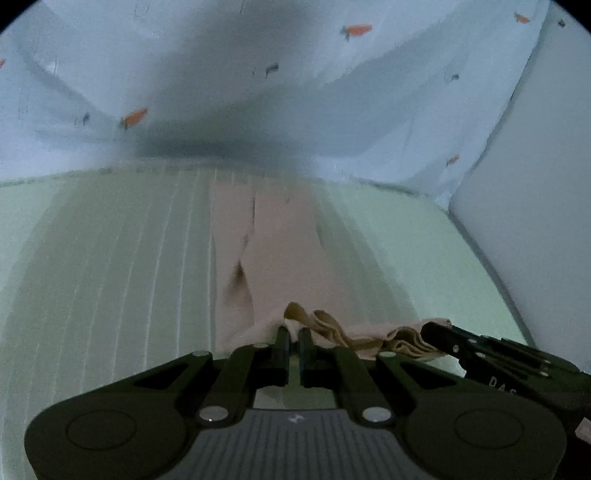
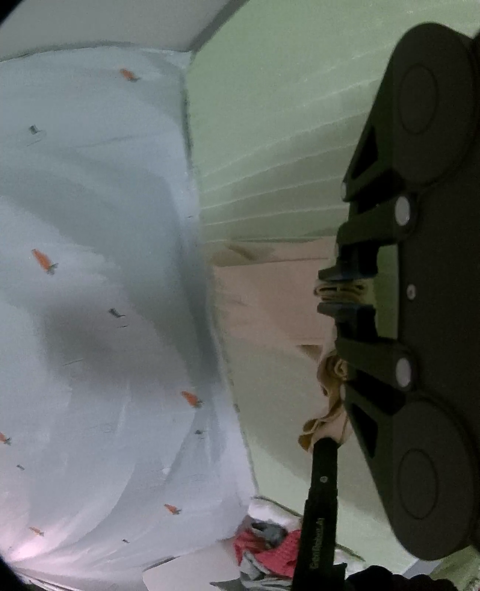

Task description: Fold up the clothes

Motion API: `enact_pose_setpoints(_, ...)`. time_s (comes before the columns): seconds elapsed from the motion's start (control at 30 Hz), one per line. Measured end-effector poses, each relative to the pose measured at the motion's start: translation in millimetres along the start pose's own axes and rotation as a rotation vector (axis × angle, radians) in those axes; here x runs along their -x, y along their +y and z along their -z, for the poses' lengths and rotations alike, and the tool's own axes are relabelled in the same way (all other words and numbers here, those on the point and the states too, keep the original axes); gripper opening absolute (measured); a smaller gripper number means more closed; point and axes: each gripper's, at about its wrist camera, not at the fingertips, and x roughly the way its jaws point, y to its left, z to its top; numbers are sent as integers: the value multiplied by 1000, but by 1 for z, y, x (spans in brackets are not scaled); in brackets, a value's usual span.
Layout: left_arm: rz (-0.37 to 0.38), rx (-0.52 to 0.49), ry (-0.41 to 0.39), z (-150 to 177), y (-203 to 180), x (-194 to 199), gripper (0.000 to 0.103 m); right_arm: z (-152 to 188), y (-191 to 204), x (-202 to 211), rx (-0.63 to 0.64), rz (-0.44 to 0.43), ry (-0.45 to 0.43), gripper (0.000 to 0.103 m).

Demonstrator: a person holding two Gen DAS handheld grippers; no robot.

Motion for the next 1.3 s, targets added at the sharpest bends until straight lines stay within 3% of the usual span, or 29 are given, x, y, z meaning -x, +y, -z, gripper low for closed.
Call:
enact_pose_setpoints(0.37, -27, 21, -109, -75, 7, -23, 4, -67, -5, -46, 26, -30, -123, 9)
enact_pose_setpoints(0.63, -40, 37, -155, -131, 18, -59, 3, -114, -17, -107, 59, -41, -142, 7)
enact_pose_setpoints(0.7, -53, 39, -148, -148, 26, -81, 3, -126, -24, -131, 52, -43, -137, 1)
enact_pose_setpoints(0.97, -87, 154, -42, -198, 76, -199, 3, -157, -68, -271, -15, -24, -23, 0)
enact_pose_setpoints(1.1, -110, 206, 12, -207, 103, -259, 3, -155, -87, -334, -33, -19, 46, 0)
enact_pose_setpoints(1.3, -138, 239, 73, -199, 128, -316, 2, -132, -106, -391, -81, 1, 124, 0)
